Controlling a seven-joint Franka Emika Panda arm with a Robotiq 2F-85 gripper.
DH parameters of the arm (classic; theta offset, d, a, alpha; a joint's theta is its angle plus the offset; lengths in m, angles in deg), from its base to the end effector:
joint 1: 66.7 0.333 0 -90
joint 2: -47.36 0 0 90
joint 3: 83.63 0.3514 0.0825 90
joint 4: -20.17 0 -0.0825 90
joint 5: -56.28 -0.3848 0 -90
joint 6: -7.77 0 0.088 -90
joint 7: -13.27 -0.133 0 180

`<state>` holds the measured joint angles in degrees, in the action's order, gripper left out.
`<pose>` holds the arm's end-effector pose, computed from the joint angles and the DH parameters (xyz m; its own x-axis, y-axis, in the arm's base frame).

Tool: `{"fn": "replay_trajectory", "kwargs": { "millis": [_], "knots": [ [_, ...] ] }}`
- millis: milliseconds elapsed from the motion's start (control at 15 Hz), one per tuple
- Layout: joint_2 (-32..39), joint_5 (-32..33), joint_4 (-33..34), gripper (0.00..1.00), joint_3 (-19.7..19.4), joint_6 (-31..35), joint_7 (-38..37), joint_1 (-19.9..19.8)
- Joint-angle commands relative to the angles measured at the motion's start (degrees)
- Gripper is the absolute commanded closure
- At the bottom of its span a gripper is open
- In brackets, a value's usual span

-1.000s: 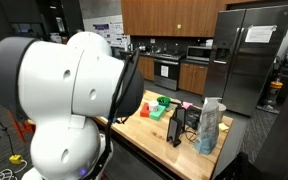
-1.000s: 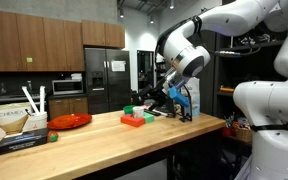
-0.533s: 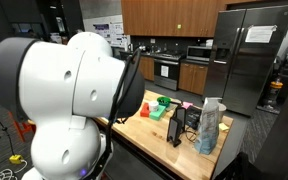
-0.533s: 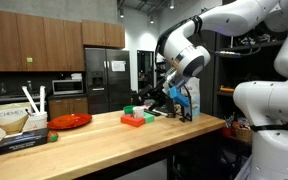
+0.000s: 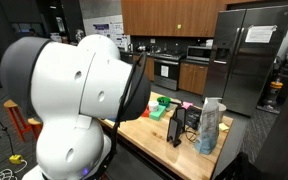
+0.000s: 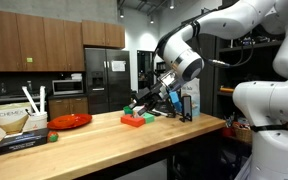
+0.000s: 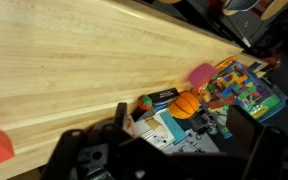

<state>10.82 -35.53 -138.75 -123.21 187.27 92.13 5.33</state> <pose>0.3427 0.1307 0.3743 0.7901 -0.0029 0.6129 0.4126 -0.7370 -0.5354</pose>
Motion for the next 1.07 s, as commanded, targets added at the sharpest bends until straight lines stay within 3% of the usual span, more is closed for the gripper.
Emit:
{"fn": "replay_trajectory", "kwargs": {
  "millis": [0, 267, 467, 1000],
  "knots": [
    [-2.2, 3.7, 0.0, 0.00, -3.5, -6.6, 5.9, -0.6],
    [-4.8, 7.8, -0.7, 0.00, -5.9, -13.4, 10.9, -2.5],
    [-6.8, 9.0, -0.6, 0.00, -8.3, -18.0, 19.8, -3.5],
    [-5.3, 29.9, 0.5, 0.00, -16.2, -34.6, 30.9, -4.7]
  ]
}}
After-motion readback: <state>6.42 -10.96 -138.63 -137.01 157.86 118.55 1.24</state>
